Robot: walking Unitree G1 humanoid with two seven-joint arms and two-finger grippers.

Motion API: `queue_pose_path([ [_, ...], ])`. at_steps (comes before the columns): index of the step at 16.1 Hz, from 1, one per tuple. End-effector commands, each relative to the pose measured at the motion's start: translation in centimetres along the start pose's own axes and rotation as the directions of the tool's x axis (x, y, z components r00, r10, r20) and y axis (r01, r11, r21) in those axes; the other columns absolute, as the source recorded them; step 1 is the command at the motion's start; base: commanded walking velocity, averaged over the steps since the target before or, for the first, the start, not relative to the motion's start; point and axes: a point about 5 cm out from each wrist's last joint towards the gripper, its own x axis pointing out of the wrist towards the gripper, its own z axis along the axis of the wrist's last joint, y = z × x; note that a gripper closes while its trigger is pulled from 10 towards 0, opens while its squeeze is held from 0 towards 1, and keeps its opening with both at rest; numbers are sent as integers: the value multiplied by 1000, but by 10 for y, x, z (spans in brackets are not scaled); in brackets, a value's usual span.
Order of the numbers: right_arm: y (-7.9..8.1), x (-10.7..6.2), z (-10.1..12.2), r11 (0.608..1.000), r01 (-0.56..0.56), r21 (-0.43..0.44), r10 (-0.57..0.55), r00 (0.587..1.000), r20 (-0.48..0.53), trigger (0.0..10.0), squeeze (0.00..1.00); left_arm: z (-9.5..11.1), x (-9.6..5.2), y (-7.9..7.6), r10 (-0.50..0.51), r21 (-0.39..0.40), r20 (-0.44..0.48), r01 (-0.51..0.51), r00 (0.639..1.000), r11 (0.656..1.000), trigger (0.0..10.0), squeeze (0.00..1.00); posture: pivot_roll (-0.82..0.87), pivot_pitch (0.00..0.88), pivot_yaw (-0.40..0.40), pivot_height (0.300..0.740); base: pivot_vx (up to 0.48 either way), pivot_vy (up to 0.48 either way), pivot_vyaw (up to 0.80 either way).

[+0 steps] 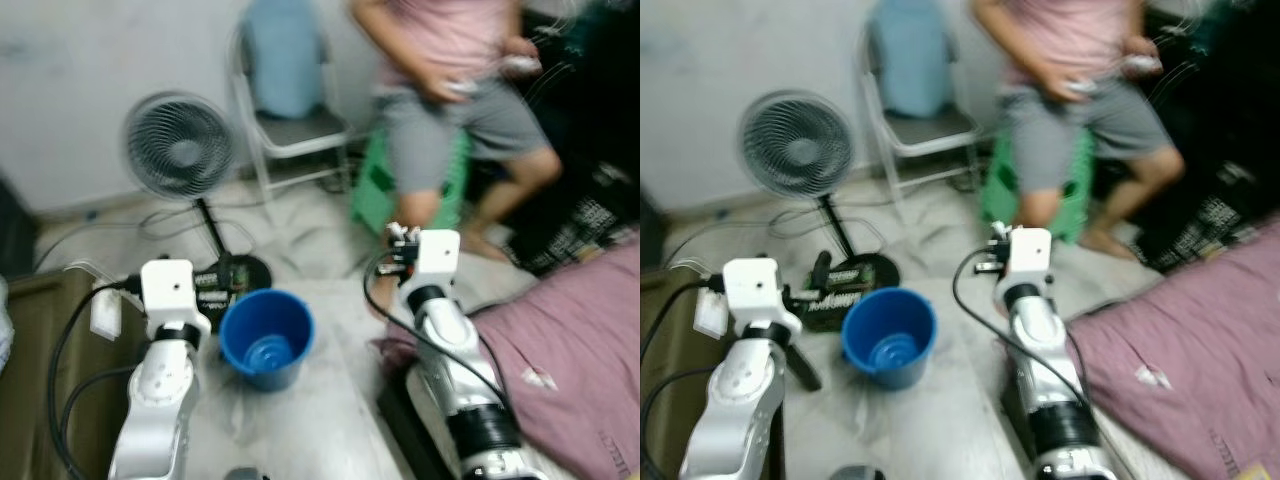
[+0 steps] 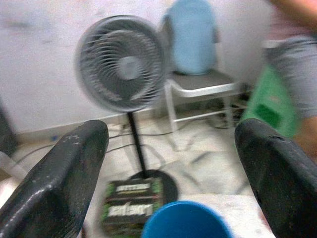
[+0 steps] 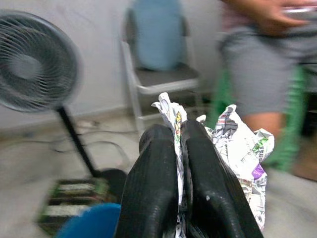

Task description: Clean up the room

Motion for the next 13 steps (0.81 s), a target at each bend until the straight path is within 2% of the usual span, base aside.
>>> queue_pose_path([
  [1,-2,1,1,1000,-2,-16,2,1000,-5,10000,0,3,1,-1,-7,-5,11,7,1000,1000,10000,0,-20,0,-16,740,0,0,800],
  [6,0,2,2,1000,-17,-15,17,1000,2,10000,0,4,2,-2,-17,-18,20,17,1000,1000,10000,0,-23,0,-15,740,0,0,738],
  [9,1,3,3,1000,-15,-7,15,1000,3,10000,0,7,2,-3,-35,-32,36,36,999,999,10000,0,-23,0,-14,740,0,0,0],
  [11,2,3,3,1000,-19,-8,19,1000,4,10000,0,7,2,-3,-37,-33,37,38,999,999,10000,0,-23,0,-14,740,266,0,0],
  [13,3,3,3,1000,-24,-10,24,1000,8,10000,0,7,2,-4,-43,-36,37,44,998,998,10000,0,-24,0,-13,740,279,0,800],
])
